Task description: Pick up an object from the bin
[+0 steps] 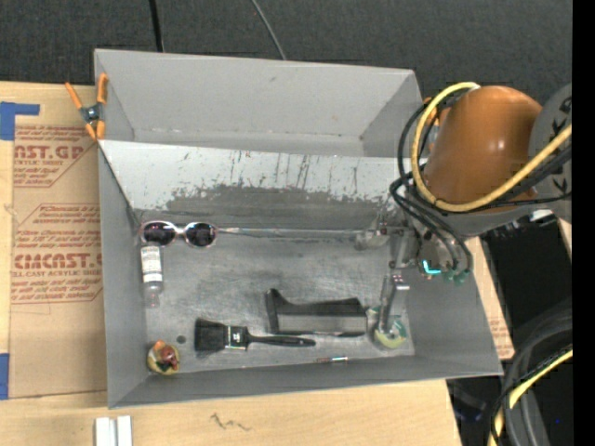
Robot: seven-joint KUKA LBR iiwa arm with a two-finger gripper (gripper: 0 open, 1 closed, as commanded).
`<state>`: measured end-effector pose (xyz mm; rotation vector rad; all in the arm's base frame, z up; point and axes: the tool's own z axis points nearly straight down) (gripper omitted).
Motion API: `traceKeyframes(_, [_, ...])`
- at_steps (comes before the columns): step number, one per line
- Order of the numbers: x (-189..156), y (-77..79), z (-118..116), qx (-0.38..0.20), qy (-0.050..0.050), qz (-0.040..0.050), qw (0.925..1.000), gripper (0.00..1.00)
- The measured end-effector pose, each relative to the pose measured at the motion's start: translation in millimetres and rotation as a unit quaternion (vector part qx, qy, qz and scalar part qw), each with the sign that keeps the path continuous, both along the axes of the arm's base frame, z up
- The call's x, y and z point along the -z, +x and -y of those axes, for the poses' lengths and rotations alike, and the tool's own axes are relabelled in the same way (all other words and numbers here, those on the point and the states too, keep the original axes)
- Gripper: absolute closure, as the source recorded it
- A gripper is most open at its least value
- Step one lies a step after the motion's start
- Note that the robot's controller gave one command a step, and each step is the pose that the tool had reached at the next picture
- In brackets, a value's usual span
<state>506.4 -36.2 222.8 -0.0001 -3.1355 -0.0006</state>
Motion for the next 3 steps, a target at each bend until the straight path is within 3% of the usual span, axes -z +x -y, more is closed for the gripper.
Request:
traceKeyframes(1, [-3,1.6,0,0.0,0.0,0.0037,1.0,0.0])
traceKeyframes(2, [47,-3.1,6,-0.027,0.0,0.0071,0.9996,0.0])
traceKeyframes(3, [135,-0.5,5,-0.248,-0.006,0.0336,0.9683,1.0])
